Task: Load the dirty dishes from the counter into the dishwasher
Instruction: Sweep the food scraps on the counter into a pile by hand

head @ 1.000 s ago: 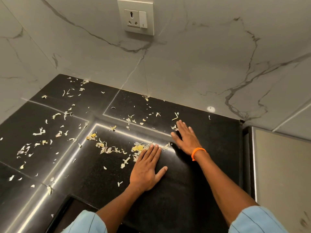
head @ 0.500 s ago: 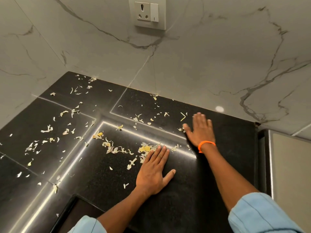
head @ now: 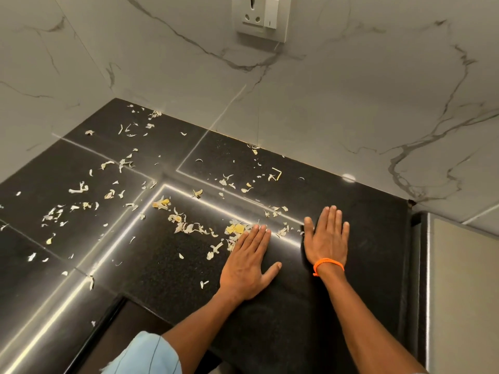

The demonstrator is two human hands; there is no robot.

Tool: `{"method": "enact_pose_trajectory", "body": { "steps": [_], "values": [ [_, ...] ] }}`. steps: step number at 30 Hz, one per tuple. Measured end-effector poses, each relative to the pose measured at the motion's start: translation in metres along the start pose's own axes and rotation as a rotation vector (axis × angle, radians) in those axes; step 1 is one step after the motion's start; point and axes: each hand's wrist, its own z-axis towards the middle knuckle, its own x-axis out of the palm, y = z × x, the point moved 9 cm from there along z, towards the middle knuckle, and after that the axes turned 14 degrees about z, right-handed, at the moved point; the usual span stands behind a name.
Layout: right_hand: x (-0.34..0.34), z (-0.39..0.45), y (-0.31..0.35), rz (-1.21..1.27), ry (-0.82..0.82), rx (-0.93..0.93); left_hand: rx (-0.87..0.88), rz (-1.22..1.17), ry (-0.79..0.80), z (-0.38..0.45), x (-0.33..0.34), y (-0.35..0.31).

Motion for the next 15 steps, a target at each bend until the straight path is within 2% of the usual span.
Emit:
{"method": "enact_pose_trajectory", "body": {
  "steps": [5, 11, 13, 15],
  "values": [
    [0.025, -0.011, 0.052, 0.003, 0.023, -0.033, 0.03, -0.21, -0.101, -0.013, -0.016, 0.011],
    [0.062, -0.02, 0.129, 0.095, 0.123, -0.121, -0.001, 0.024, 0.052, -0.078, -0.006, 0.048],
    [0.077, -0.024, 0.156, 0.18, 0.241, -0.198, 0.0, 0.078, 0.086, -0.093, 0.001, 0.062],
    [0.088, -0.028, 0.183, 0.386, 0.441, -0.284, -0.011, 0.111, 0.107, -0.094, 0.008, 0.074]
  ]
}}
